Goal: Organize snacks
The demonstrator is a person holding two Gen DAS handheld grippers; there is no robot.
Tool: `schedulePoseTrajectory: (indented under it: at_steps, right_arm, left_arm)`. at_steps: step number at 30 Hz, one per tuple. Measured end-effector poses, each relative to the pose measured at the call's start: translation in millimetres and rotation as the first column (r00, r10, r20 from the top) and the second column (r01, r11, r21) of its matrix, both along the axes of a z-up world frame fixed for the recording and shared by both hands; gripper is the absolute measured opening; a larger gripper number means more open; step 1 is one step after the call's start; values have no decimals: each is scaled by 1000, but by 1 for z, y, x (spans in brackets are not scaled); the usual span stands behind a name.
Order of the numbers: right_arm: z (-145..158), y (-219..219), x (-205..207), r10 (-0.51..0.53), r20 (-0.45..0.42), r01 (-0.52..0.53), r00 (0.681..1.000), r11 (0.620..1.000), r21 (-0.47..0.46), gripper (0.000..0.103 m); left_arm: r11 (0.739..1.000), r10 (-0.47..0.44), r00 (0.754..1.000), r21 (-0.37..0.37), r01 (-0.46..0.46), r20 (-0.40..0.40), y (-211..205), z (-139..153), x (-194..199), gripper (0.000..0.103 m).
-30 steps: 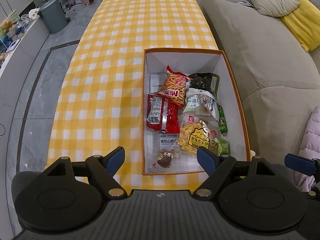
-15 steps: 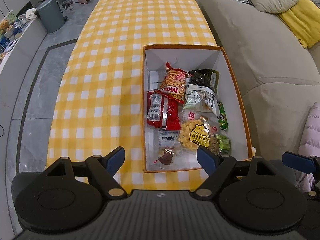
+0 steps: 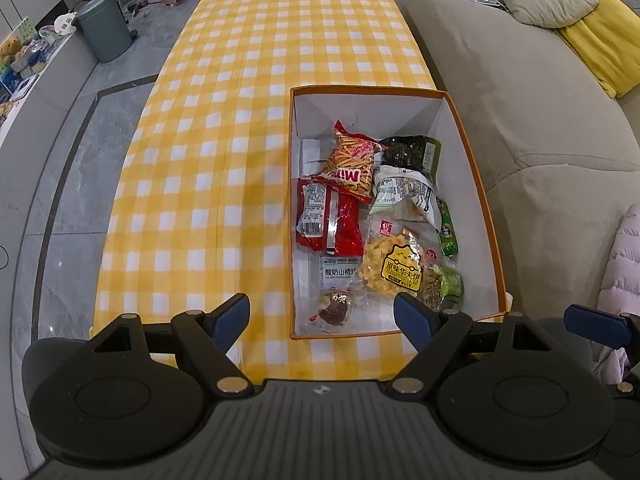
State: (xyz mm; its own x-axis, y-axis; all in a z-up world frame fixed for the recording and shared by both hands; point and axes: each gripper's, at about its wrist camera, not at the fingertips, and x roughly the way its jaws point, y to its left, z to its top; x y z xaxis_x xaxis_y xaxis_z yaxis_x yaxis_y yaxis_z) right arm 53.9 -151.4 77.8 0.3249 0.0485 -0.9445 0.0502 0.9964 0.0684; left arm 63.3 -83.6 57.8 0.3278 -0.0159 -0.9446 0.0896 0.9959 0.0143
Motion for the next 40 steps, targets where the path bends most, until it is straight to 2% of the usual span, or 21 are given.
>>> schedulePoseTrajectory:
  at_steps: [40]
  right_arm:
    - [9, 5, -13, 15, 37, -15, 999, 1000, -15, 98]
  left_arm:
    - [1000, -12, 1000, 0, 12, 23, 2, 11, -11, 96]
